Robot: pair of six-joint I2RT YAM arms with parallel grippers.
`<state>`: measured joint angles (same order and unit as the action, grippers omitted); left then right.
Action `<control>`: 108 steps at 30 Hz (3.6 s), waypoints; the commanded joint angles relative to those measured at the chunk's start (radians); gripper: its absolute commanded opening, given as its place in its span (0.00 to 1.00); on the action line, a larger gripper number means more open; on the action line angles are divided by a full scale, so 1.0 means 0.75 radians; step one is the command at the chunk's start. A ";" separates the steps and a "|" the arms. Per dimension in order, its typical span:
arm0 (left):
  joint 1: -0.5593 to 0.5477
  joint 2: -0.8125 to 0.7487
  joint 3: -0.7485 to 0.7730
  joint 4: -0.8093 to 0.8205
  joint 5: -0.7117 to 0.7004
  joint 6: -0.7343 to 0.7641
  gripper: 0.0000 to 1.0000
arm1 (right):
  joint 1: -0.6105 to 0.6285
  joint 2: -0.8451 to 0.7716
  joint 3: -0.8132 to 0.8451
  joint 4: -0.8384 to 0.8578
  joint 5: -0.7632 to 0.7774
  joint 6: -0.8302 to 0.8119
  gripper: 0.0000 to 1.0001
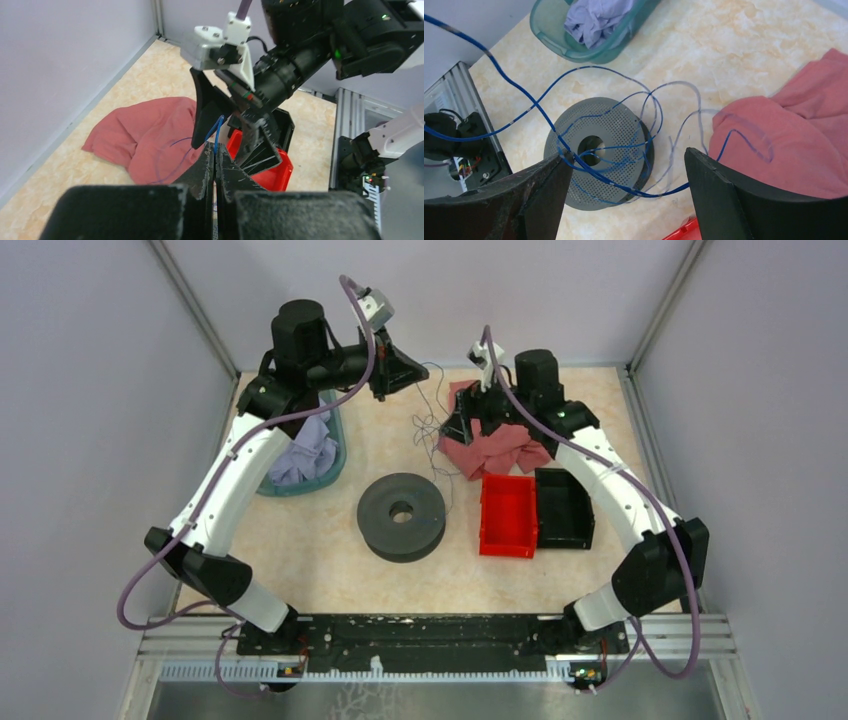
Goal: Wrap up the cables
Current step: Adjust the cable at the center of the board.
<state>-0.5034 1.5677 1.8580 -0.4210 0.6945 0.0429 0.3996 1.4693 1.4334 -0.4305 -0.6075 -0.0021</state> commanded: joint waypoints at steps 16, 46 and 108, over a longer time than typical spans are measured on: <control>0.141 -0.100 0.010 0.041 0.336 -0.097 0.00 | -0.078 0.030 0.004 0.170 1.097 -0.248 0.52; 0.230 -0.069 0.024 0.230 0.331 -0.294 0.00 | -0.037 0.041 0.093 0.285 -0.386 0.244 0.73; 0.057 0.024 -0.026 0.224 -0.032 -0.612 0.00 | 0.056 -0.038 -0.368 0.861 -0.333 0.561 0.50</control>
<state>-0.4549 1.5768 1.8477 -0.2893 0.6434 -0.3737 0.4183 1.4303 1.1702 0.0708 -0.8276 0.3496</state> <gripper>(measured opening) 0.007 0.509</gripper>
